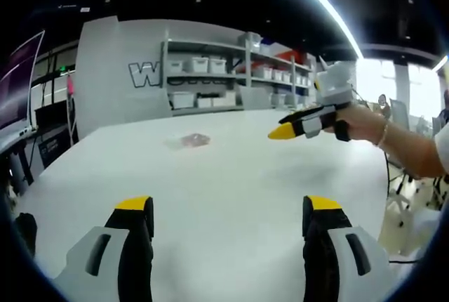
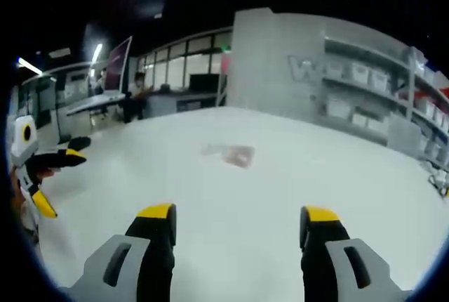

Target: Open the resealable bag by pulling the two sides of the seal apart until the entire bag opening is separated and visibly accessible.

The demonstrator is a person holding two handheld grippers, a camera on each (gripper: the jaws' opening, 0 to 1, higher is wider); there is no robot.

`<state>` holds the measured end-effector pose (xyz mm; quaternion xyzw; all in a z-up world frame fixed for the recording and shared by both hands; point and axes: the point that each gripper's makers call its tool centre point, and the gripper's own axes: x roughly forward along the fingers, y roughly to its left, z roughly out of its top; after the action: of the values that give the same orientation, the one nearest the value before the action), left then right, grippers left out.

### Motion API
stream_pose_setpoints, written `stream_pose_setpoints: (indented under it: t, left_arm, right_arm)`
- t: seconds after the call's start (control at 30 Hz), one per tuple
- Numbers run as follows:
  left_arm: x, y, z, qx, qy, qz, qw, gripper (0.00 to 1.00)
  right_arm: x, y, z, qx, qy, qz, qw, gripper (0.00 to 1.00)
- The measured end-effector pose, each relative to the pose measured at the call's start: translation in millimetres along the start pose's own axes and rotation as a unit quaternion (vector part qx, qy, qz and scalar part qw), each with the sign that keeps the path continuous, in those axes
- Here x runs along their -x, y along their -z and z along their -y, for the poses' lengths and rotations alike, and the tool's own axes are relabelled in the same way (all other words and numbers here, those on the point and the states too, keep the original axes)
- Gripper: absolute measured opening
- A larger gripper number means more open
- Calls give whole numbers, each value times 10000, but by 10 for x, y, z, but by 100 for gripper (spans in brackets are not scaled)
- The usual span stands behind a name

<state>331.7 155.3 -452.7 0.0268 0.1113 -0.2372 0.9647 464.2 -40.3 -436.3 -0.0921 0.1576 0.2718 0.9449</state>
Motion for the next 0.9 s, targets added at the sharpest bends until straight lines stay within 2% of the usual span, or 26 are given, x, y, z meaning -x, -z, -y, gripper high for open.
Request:
stream_pose_setpoints:
  t: [0.5, 0.9]
  left_arm:
    - [42, -48, -1, -49, -10, 31, 10000, 86]
    - [49, -106, 10, -104, -5, 55, 9999, 86]
  right_arm:
    - [-155, -77, -23, 33, -41, -31, 10000, 72]
    - [-177, -97, -68, -9, -17, -21, 10000, 70]
